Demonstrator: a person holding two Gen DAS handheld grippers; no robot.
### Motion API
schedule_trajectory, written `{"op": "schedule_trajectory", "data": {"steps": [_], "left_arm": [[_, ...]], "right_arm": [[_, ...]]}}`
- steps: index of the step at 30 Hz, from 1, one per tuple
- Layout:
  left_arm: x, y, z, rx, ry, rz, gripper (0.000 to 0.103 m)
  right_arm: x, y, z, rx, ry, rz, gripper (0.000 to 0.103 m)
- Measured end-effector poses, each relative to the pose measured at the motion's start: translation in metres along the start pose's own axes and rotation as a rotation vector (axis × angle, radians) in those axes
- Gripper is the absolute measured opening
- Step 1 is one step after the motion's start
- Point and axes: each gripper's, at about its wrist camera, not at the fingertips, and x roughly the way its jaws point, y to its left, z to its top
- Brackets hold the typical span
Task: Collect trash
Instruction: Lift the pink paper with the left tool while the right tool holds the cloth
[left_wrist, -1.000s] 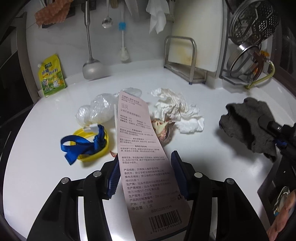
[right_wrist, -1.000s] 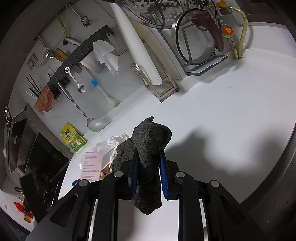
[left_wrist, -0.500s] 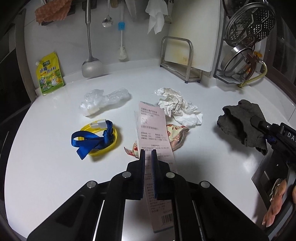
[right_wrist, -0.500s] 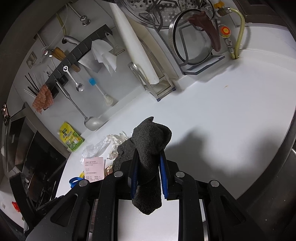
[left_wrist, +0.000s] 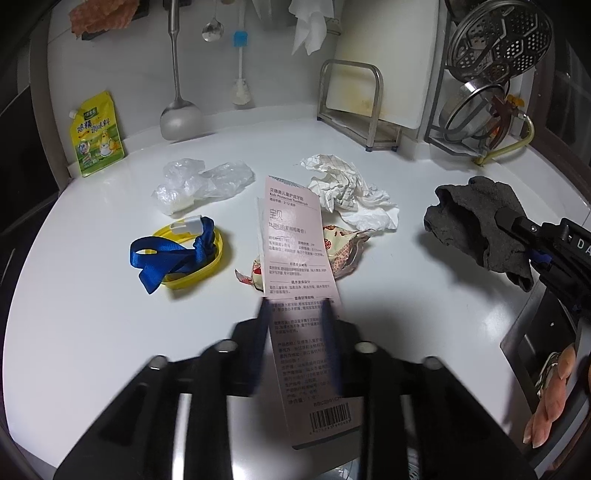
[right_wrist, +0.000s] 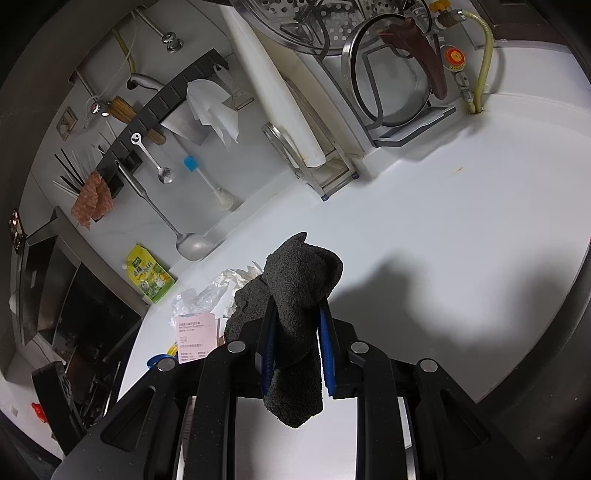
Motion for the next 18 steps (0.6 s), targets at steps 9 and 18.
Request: {"op": "schedule_trajectory", "data": {"steps": [9,18], "left_arm": [[0.005,-0.006,0.0,-0.008,-0.022,0.053,0.085],[0.032,-0.017,-0.004,0.014,0.049,0.114,0.092]], "right_arm": [[-0.001,-0.001,0.001,0.017,-0.001,0.025,0.02],[-0.003,-0.002,0.002,0.028,-0.006,0.04,0.02]]}}
